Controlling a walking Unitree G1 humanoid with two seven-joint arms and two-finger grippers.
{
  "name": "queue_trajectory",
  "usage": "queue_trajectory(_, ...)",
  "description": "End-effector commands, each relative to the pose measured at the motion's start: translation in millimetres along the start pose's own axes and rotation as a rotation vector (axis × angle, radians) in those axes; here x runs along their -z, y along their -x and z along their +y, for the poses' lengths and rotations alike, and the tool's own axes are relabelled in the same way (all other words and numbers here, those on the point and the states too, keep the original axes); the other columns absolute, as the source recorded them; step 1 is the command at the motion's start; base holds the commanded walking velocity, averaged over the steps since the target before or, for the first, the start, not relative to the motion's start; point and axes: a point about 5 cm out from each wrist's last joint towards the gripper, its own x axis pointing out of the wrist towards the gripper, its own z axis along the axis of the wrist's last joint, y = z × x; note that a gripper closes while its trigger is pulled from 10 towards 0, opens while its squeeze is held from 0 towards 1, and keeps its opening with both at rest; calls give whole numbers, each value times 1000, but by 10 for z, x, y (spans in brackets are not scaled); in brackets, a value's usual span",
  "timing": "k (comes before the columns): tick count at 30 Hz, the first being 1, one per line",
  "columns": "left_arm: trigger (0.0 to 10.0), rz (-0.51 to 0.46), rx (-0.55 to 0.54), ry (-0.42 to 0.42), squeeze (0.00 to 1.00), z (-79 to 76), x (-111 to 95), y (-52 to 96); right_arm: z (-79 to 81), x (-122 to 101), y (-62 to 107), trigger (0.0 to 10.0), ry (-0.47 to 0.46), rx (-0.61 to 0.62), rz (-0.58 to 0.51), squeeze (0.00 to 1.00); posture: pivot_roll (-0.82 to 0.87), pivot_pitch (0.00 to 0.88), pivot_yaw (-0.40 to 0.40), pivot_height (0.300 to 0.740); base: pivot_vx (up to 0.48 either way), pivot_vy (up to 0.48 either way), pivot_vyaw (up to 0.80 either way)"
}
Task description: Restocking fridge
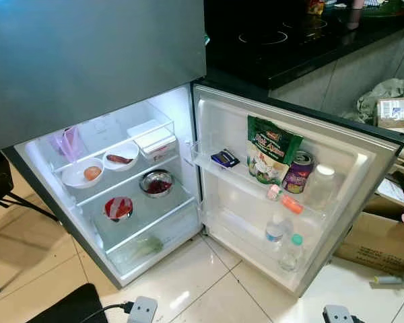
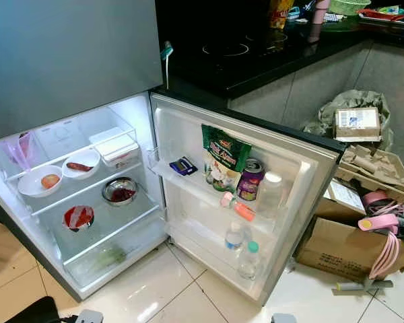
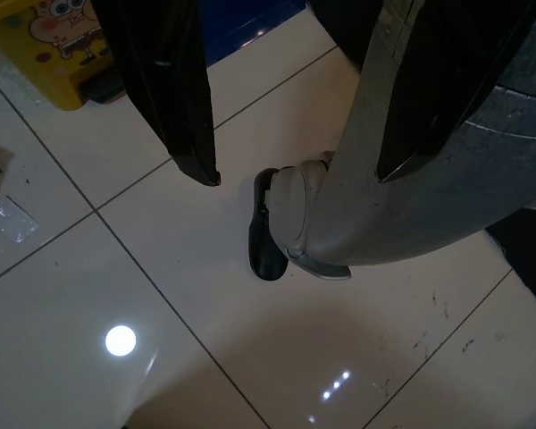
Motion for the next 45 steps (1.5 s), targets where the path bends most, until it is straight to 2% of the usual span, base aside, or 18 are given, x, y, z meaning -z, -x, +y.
queue_trajectory(1, 10000, 26, -5, -4, 0, 9, 57, 12, 8, 4, -3, 10000, 4, -1, 3, 0, -33, 0, 15, 740, 0, 0, 0)
queue_trajectory(11, 10000, 37, -5, -7, 0, 10, 93, 21, 0, 6, 1, 10000, 7, -4, 7, 0, -30, 0, 21, 740, 0, 0, 0)
queue_trajectory(28, 10000, 11, -4, -22, 0, 33, 15, 9, 64, 43, -12, 10000, 8, -26, 14, 0, -24, 0, 24, 740, 0, 0, 0)
queue_trajectory(30, 10000, 10, -8, -24, 0, 35, 8, 7, 75, 47, -15, 10000, 34, -34, 24, 0, -29, 0, 14, 740, 0, 0, 0)
queue_trajectory(33, 10000, 20, -18, -28, 0, 39, 12, 5, 58, 18, -17, 10000, 144, -18, 37, 0, -25, 0, 1, 740, 0, 0, 0)
queue_trajectory(39, 10000, 19, -26, -32, 0, 48, -16, -2, 79, -91, -45, 10000, 195, -9, 26, 0, -15, 0, -1, 740, 0, 0, 479)
queue_trajectory(42, 10000, 3, -25, -58, 0, 32, -73, -18, 90, -199, -67, 10000, 261, -4, 25, 0, 14, 0, -42, 740, 0, 0, 477)
queue_trajectory(45, 10000, 7, -38, -46, 0, 35, -72, -20, 67, -231, -69, 10000, 298, 28, 30, 0, 17, 0, -51, 740, 0, 0, 0)
